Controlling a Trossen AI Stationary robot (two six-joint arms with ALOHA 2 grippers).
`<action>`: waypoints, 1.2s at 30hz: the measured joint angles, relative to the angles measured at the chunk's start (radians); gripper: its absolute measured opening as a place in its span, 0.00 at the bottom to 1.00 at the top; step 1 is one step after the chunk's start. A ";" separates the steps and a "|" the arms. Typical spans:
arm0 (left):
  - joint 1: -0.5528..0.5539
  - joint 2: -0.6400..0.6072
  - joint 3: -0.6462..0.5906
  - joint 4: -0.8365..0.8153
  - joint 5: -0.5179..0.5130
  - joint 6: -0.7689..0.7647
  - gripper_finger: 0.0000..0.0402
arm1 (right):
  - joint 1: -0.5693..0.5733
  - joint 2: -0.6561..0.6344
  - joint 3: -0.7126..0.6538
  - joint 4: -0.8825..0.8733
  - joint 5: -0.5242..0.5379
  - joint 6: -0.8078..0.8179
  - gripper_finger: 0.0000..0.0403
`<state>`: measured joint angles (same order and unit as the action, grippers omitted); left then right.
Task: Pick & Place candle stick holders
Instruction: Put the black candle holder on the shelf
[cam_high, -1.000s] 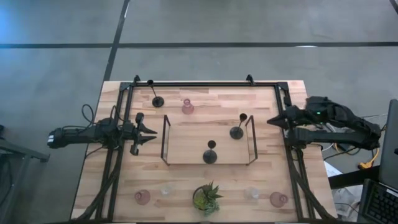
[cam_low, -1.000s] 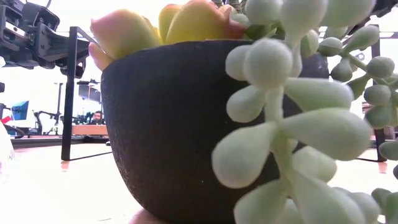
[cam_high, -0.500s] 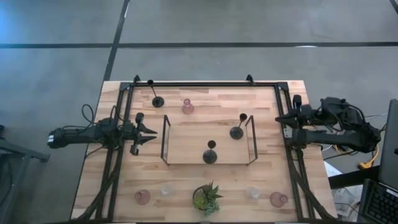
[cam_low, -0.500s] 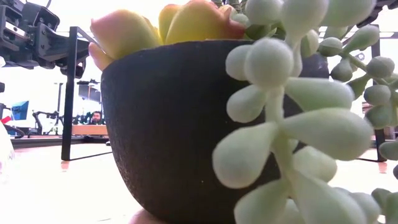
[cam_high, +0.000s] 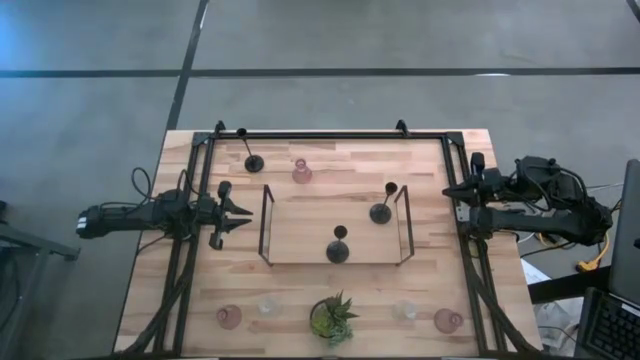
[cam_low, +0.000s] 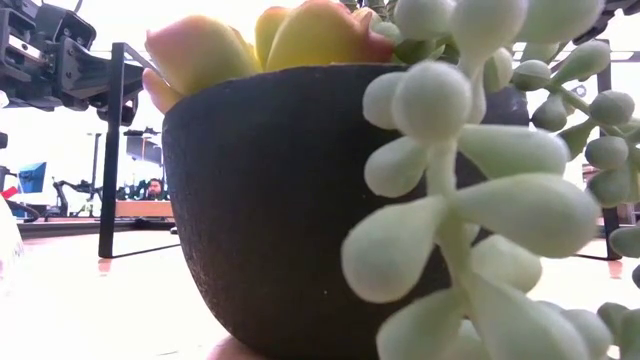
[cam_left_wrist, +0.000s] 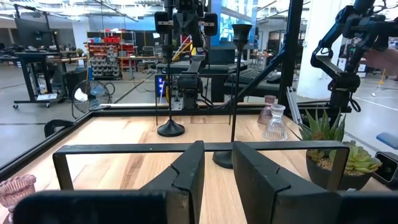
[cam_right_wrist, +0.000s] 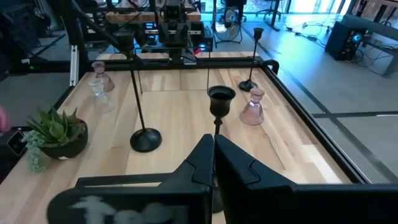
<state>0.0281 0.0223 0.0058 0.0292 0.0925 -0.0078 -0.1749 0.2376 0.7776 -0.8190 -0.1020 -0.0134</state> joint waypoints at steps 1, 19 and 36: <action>0.000 0.000 0.000 0.000 0.000 0.000 0.22 | 0.000 0.001 0.000 0.000 0.000 0.000 0.02; 0.000 0.001 0.000 -0.001 0.000 -0.037 0.22 | 0.000 0.001 0.000 -0.008 0.120 0.037 0.02; 0.000 0.001 0.000 0.003 -0.045 -0.034 0.22 | 0.000 0.001 0.000 -0.010 0.174 0.061 0.02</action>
<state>0.0284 0.0231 0.0058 0.0317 0.0477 -0.0414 -0.1751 0.2382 0.7776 -0.8288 0.0719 0.0475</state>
